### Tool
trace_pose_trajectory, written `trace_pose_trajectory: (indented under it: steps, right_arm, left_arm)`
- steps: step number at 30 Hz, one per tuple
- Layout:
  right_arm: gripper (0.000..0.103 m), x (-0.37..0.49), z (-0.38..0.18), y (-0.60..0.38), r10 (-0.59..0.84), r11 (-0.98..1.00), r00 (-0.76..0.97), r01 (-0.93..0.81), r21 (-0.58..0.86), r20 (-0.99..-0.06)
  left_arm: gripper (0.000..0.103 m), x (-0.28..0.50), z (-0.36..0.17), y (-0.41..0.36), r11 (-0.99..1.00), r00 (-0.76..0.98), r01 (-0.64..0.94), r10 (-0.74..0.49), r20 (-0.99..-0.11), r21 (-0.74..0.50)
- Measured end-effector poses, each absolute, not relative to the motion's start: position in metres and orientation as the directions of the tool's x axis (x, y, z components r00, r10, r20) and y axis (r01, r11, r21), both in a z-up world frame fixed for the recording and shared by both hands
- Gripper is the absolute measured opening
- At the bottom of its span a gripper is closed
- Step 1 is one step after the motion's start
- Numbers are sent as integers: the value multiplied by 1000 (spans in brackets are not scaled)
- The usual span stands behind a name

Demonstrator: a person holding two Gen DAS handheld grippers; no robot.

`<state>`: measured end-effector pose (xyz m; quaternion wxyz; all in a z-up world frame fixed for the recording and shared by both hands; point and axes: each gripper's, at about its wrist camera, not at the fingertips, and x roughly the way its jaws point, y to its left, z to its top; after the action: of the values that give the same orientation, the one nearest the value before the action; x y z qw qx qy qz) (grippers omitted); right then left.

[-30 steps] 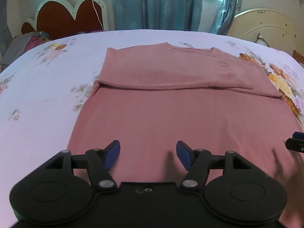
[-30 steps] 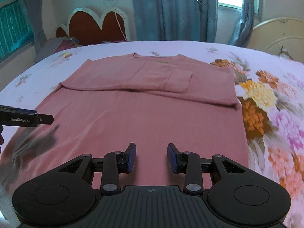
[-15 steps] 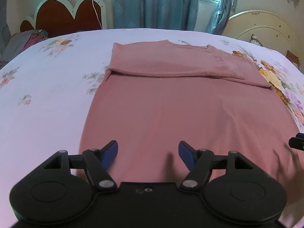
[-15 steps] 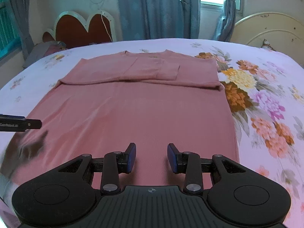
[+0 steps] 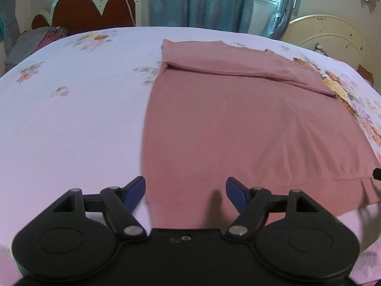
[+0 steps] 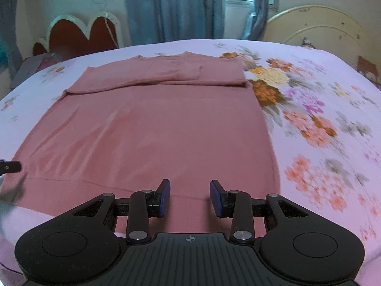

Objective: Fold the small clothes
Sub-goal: 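Move both open grippers to the ribbed hem of the sweatshirt, then grasp the ribbed hem with both grippers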

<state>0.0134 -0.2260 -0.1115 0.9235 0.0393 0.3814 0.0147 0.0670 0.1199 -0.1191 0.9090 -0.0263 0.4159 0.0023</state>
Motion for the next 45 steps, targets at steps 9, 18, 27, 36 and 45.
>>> trace_pose_trajectory:
  steps: [9,18,27,36,45]
  right_arm:
    - [65,-4,-113,-244,-30,995,724,85,47,-689]
    - [65,-9,-124,-274,-58,983,700,164,81,-712]
    - [24,-7,-141,-282,2,966,670,189,174,-742]
    - [10,-5,-112,-283,17,965,730,168,203,-684]
    - [10,44,-63,-292,48,959,822,120,256,-568]
  left_arm:
    - [71,48,-127,141,994,641,-61,-29,-767,-89]
    - [56,55,-143,139,982,629,-39,-118,-768,-183]
    - [10,61,-148,141,967,625,-5,-194,-756,-253]
    - [5,67,-119,141,955,692,21,-228,-685,-296]
    - [5,111,-69,137,948,784,57,-236,-575,-312]
